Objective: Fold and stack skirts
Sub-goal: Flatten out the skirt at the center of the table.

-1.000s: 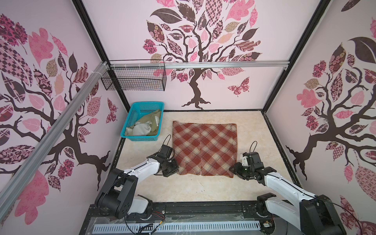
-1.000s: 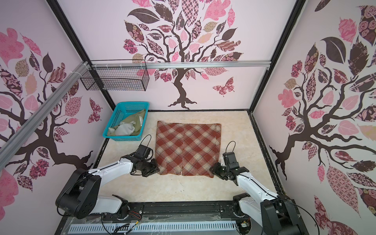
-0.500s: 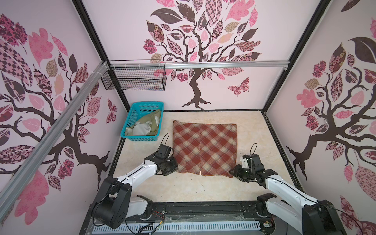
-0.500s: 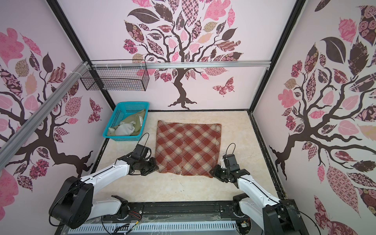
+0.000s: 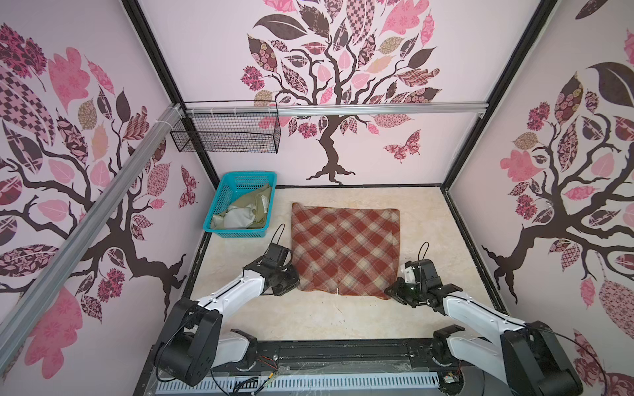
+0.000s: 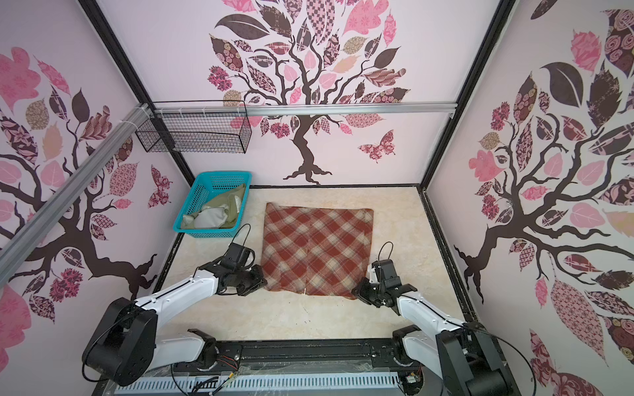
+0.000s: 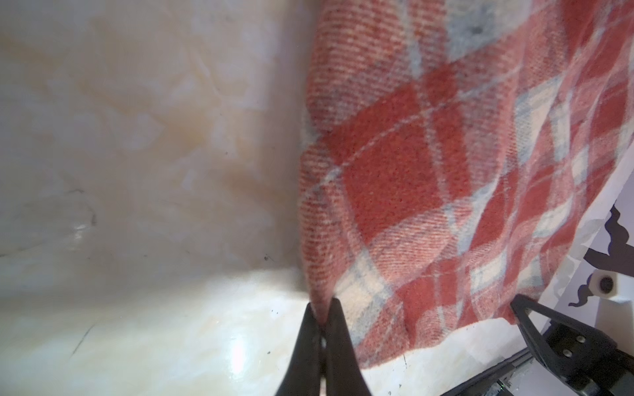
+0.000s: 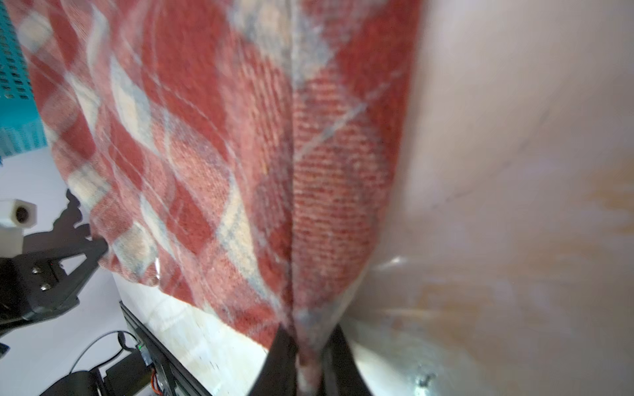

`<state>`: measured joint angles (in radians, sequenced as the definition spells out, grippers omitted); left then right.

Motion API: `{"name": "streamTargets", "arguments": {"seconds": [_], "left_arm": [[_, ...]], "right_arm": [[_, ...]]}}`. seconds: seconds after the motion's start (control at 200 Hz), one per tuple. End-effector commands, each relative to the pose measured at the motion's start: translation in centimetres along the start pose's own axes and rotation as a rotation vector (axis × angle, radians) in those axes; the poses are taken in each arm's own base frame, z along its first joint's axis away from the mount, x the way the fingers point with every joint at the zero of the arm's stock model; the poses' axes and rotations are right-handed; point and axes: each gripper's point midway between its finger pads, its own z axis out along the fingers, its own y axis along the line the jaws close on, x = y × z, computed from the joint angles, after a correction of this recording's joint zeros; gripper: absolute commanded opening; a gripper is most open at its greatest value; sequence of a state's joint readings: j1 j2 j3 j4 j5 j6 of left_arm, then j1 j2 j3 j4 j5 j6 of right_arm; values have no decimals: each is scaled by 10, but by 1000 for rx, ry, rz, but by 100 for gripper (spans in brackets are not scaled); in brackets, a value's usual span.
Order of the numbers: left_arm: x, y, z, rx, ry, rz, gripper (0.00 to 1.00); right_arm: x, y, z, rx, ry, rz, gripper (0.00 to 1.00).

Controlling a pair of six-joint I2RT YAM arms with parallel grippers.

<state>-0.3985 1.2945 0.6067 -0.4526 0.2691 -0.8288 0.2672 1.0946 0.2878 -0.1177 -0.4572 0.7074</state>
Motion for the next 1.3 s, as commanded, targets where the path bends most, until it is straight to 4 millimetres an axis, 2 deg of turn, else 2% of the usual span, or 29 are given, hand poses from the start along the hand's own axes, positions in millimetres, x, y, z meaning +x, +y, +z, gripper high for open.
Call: {"name": "streamTargets", "arguments": {"seconds": [0.0, 0.075, 0.155, 0.205, 0.265, 0.38, 0.45, 0.505, 0.645, 0.795, 0.895, 1.04, 1.15, 1.21, 1.296], "left_arm": [[-22, -15, -16, 10, -79, 10, 0], [-44, -29, -36, 38, -133, 16, 0], [-80, -47, -73, 101, -219, 6, 0], [-105, -56, -103, 137, -297, 11, 0], [-137, -69, -149, 168, -410, 30, 0], [-176, -94, -230, 220, -570, 69, 0], [-186, -106, -270, 246, -645, 92, 0], [-187, -114, -296, 266, -691, 111, 0], [-174, -130, -341, 324, -765, 147, 0], [-157, -146, -372, 402, -792, 177, 0], [-161, -154, -382, 419, -808, 197, 0], [-194, -160, -375, 420, -811, 178, 0], [-230, -166, -354, 421, -786, 162, 0], [-248, -173, -343, 454, -765, 156, 0], [-269, -181, -334, 478, -762, 149, 0]], "right_arm": [[-18, 24, -4, -44, -25, -20, 0], [-42, 55, -16, -84, -74, -59, 0], [-75, 96, -39, -132, -147, -117, 0], [-101, 124, -58, -174, -207, -146, 0], [-132, 157, -86, -239, -283, -172, 0], [-180, 208, -143, -323, -414, -221, 0], [-191, 234, -175, -339, -480, -281, 0], [-193, 248, -198, -346, -527, -307, 0], [-178, 267, -249, -383, -617, -353, 0], [-159, 278, -281, -412, -647, -383, 0], [-165, 281, -290, -382, -675, -406, 0], [-199, 284, -279, -363, -712, -406, 0], [-231, 294, -256, -384, -700, -432, 0], [-252, 292, -243, -375, -693, -406, 0], [-277, 293, -236, -407, -705, -386, 0]]}}
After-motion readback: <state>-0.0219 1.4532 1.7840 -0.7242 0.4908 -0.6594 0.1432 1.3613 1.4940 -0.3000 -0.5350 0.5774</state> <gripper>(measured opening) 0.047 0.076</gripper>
